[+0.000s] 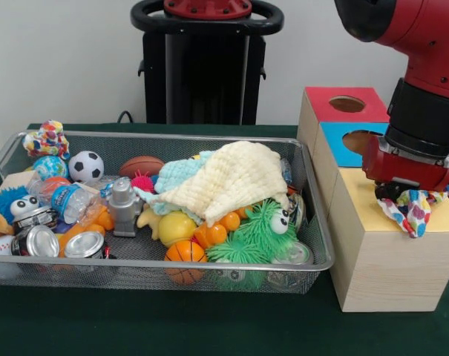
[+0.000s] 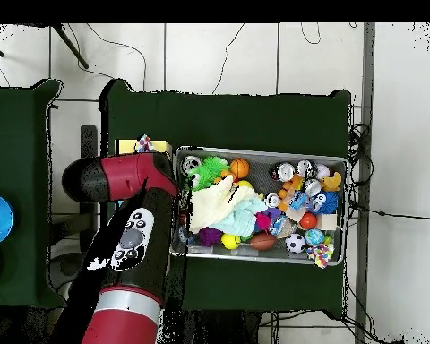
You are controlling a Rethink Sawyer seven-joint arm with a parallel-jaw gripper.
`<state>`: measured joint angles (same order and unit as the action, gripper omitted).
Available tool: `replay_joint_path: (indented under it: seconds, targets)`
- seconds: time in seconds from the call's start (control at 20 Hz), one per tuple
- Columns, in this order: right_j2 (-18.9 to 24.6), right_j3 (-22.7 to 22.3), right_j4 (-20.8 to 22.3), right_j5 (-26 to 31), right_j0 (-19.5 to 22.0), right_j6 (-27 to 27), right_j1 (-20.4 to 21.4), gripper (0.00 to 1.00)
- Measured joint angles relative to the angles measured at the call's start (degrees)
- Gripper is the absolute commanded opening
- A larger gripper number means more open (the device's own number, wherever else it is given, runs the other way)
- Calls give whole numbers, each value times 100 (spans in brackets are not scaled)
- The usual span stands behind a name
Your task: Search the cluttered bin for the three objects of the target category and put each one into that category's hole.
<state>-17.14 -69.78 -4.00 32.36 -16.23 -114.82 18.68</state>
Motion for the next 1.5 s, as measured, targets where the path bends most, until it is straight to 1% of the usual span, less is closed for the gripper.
replay_joint_path:
  seconds: [0.55,1.2,1.5]
  targets:
    - [18,-3,0,19,25,0,10,0]
    - [127,-8,-69,746,150,0,254,0]
    - [153,-9,-79,922,150,0,338,0]
